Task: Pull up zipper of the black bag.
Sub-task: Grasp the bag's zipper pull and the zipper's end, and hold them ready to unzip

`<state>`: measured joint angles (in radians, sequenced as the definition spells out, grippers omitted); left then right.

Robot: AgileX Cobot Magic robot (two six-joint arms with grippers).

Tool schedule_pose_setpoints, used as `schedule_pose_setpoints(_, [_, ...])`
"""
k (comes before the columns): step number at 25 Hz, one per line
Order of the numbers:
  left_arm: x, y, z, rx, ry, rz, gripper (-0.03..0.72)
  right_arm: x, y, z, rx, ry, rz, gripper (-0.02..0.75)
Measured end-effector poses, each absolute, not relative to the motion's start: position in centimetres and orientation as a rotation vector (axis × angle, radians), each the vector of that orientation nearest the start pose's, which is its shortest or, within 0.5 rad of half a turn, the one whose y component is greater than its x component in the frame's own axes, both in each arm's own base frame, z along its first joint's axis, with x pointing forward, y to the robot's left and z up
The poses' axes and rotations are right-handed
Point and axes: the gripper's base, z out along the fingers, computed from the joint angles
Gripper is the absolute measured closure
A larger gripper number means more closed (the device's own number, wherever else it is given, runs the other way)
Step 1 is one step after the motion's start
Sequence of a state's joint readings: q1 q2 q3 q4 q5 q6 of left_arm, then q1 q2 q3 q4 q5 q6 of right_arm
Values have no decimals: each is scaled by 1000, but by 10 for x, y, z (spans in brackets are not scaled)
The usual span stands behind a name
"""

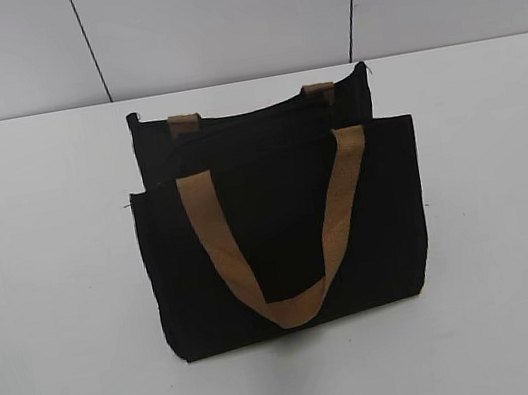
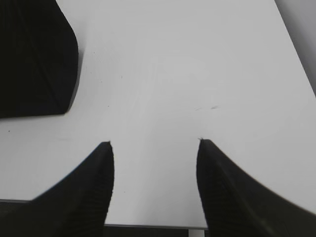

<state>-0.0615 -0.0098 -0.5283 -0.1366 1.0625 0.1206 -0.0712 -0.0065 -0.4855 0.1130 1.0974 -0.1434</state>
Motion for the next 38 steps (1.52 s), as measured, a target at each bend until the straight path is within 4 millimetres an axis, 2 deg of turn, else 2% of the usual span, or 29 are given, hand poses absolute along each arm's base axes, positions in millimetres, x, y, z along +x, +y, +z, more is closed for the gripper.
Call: schedule_pose_setpoints(38, [-11, -10, 285, 192, 1994, -124, 447, -5, 9, 271, -82, 2081, 3, 316])
